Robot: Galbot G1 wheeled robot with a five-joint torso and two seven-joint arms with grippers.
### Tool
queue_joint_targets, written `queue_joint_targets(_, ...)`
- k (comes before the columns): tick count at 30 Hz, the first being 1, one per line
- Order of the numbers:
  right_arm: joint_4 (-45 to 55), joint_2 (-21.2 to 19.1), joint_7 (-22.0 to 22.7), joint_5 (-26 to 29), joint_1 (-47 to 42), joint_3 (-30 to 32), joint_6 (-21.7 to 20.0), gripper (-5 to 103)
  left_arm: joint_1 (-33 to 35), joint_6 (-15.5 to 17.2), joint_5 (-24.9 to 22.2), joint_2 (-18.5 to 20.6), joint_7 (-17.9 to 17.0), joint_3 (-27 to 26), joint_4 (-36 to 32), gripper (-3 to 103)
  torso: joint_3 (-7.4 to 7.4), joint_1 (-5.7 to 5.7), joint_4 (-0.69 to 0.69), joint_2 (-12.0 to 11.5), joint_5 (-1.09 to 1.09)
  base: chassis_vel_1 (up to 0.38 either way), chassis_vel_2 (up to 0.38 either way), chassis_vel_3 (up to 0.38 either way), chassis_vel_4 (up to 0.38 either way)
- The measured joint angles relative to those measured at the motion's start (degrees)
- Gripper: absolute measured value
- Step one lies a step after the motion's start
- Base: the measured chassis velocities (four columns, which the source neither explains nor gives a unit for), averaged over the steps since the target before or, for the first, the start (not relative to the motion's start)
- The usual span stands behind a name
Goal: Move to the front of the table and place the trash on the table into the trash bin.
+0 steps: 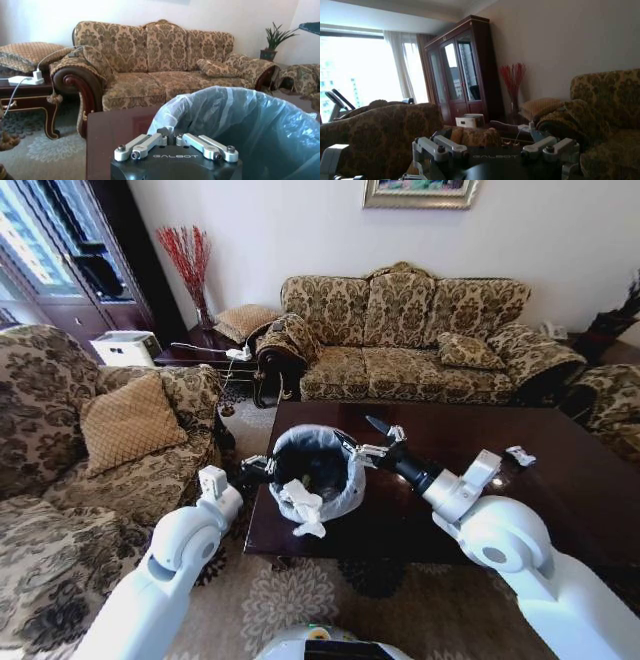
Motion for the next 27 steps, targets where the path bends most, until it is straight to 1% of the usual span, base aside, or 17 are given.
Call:
queue_joint_targets(7,-0.31,0.67,0.02,-0.55,-0.4,0.14,0.03,100,0.47,-0.24,0.04,-0.14,0.0,0.0,0.08,3,0.0,0.0,0.0,0.0,0.02,0.0,0.0,0.0,0.0)
queue_joint_targets(12,-1.05,1.2,2.07,-2.15,-0.3,1.03,0.4,100,0.46,-1.02,-0.34,-0.21,-0.07,-0.08,0.37,3,0.0,0.0,0.0,0.0,0.01,0.0,0.0,0.0,0.0)
queue_joint_targets(13,-1.9,1.45,4.46,-3.77,-0.31,1.83,0.9,100,0.64,-3.55,-0.94,-0.61,-0.34,-0.14,0.89,3,0.0,0.0,0.0,0.0,0.01,0.0,0.0,0.0,0.0)
queue_joint_targets(14,-1.9,1.45,4.46,-3.77,-0.31,1.83,0.9,100,0.64,-3.55,-0.94,-0.61,-0.34,-0.14,0.89,3,0.0,0.0,0.0,0.0,0.01,0.0,0.0,0.0,0.0)
queue_joint_targets(15,-2.61,1.62,6.87,-4.95,-0.53,2.52,1.12,100,0.91,-5.25,-1.12,-1.09,-0.9,-0.23,1.11,3,0.0,0.0,0.0,0.0,0.01,0.0,0.0,0.0,0.0)
queue_joint_targets(18,-4.35,2.31,12.48,-8.84,-1.84,4.21,0.9,100,1.84,-8.25,-1.21,-2.36,-2.63,-0.33,1.31,3,0.0,0.0,0.0,0.0,0.01,0.0,0.0,0.0,0.0)
queue_joint_targets(19,-4.35,2.31,12.48,-8.84,-1.84,4.21,0.9,100,1.84,-8.25,-1.21,-2.36,-2.63,-0.33,1.31,3,0.0,0.0,0.0,0.0,0.01,0.0,0.0,0.0,0.0)
queue_joint_targets(21,-6.16,3.57,15.2,-12.76,-4.2,6.03,0.22,100,2.5,-11.14,0.76,-3.53,-4.1,-0.32,1.76,3,0.0,0.0,0.0,0.0,0.01,0.0,0.0,0.0,0.0)
queue_joint_targets(22,-6.94,4.24,15.51,-14.42,-5.38,6.79,0.17,100,2.66,-11.97,1.89,-3.92,-4.54,-0.36,1.83,3,0.0,0.0,0.01,0.0,0.0,0.0,0.0,0.0,0.0)
queue_joint_targets(23,-6.94,4.24,15.51,-14.42,-5.38,6.79,0.17,100,2.66,-11.97,1.89,-3.92,-4.54,-0.36,1.83,3,0.0,0.0,0.01,0.0,0.0,0.0,0.0,0.0,0.0)
queue_joint_targets(26,-10.0,7.44,15.5,-20.49,-10.45,9.77,0.39,100,3.58,-13.44,5.16,-4.86,-5.34,-0.9,1.83,3,0.0,0.0,0.0,0.0,0.02,0.0,0.0,0.0,0.0)
queue_joint_targets(27,-10.0,7.44,15.5,-20.49,-10.45,9.77,0.39,100,3.58,-13.44,5.16,-4.86,-5.34,-0.9,1.83,3,0.0,0.0,0.0,0.0,0.02,0.0,0.0,0.0,0.0)
